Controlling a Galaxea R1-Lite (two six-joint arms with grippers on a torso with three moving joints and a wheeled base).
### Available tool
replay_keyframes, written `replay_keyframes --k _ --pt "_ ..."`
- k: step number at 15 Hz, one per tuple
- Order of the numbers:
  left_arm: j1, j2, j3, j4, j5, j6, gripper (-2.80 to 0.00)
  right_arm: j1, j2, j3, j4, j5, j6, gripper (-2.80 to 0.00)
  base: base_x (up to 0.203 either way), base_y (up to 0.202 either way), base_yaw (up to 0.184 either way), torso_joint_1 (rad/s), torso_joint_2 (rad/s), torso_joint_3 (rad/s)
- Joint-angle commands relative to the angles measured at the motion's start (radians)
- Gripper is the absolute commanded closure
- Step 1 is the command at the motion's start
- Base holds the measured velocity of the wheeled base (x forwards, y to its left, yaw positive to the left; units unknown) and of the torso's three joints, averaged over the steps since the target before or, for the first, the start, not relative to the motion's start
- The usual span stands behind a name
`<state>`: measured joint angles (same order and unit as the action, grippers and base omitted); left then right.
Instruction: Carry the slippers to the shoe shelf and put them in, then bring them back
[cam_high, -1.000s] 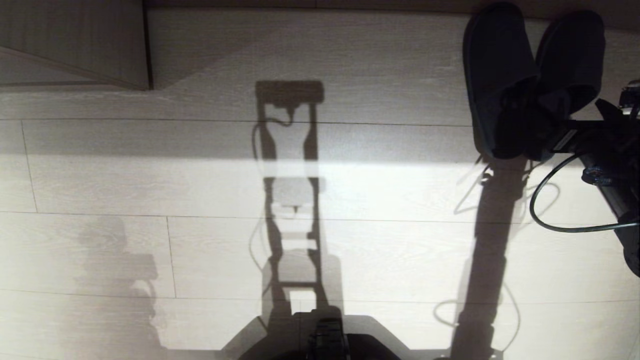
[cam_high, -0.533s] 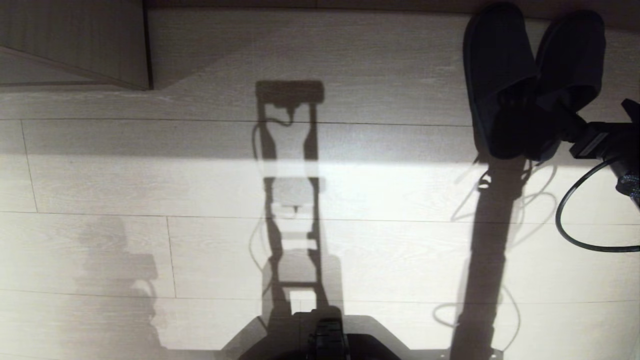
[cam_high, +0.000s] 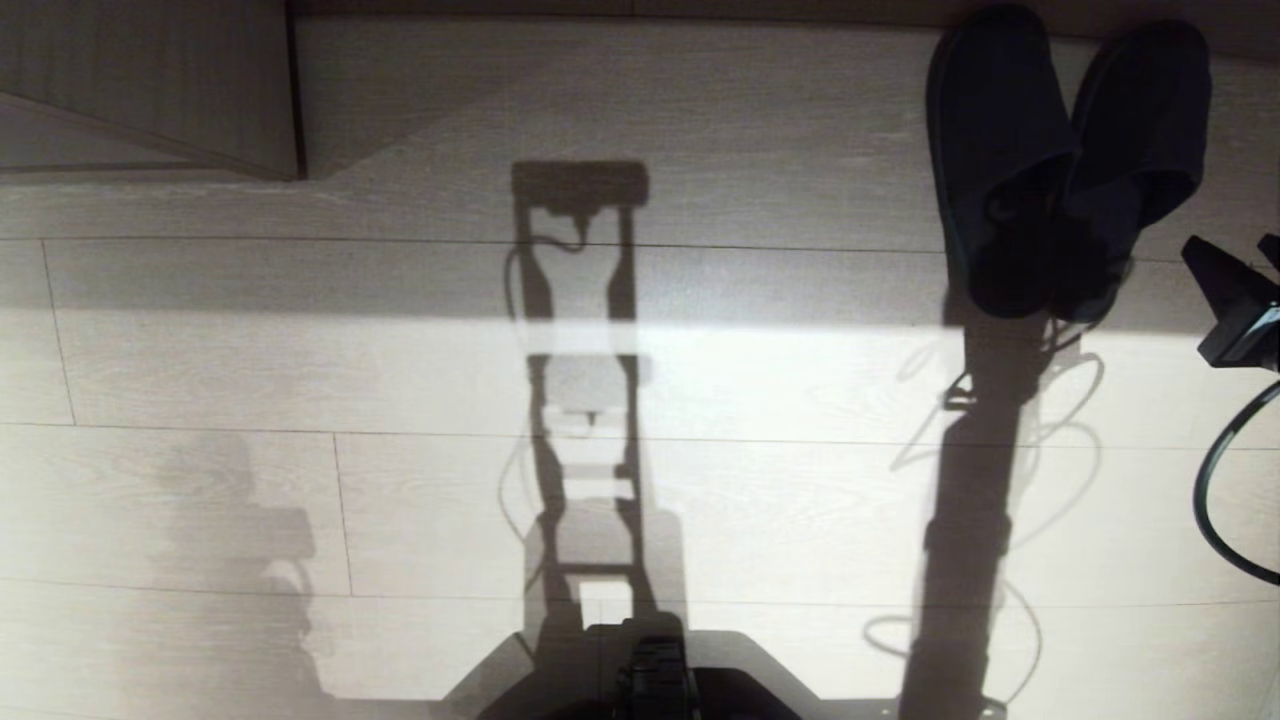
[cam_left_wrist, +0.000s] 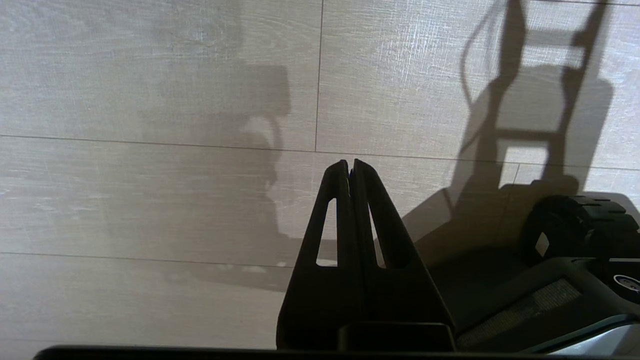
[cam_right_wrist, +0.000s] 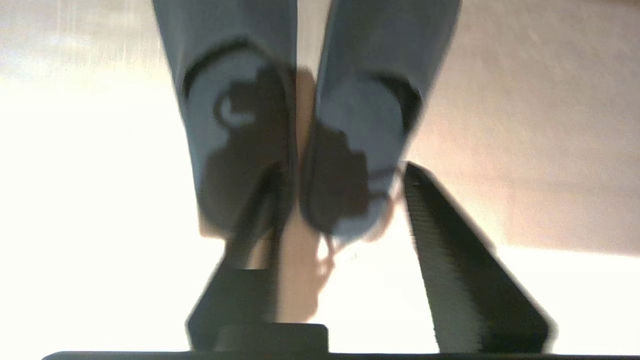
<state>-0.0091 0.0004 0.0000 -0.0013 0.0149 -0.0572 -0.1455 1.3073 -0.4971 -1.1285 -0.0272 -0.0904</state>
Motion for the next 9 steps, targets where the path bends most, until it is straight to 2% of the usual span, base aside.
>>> replay_keyframes --k 1,4,9 --pt "0.000 0.000 0.000 0.000 0.000 -0.001 0.00 0.002 -0.161 0.039 0.110 -0.004 -0.004 0.00 0.000 0.000 0.000 0.000 0.00 0.000" --pt "0.000 0.000 0.000 0.000 0.000 -0.001 0.00 0.010 -0.362 0.079 0.338 -0.007 -0.007 0.00 0.000 0.000 0.000 0.000 0.00 0.000" --pt "0.000 0.000 0.000 0.000 0.000 -0.001 0.00 0.137 -0.717 0.247 0.613 -0.085 -0.048 0.00 0.000 0.000 0.000 0.000 0.00 0.000"
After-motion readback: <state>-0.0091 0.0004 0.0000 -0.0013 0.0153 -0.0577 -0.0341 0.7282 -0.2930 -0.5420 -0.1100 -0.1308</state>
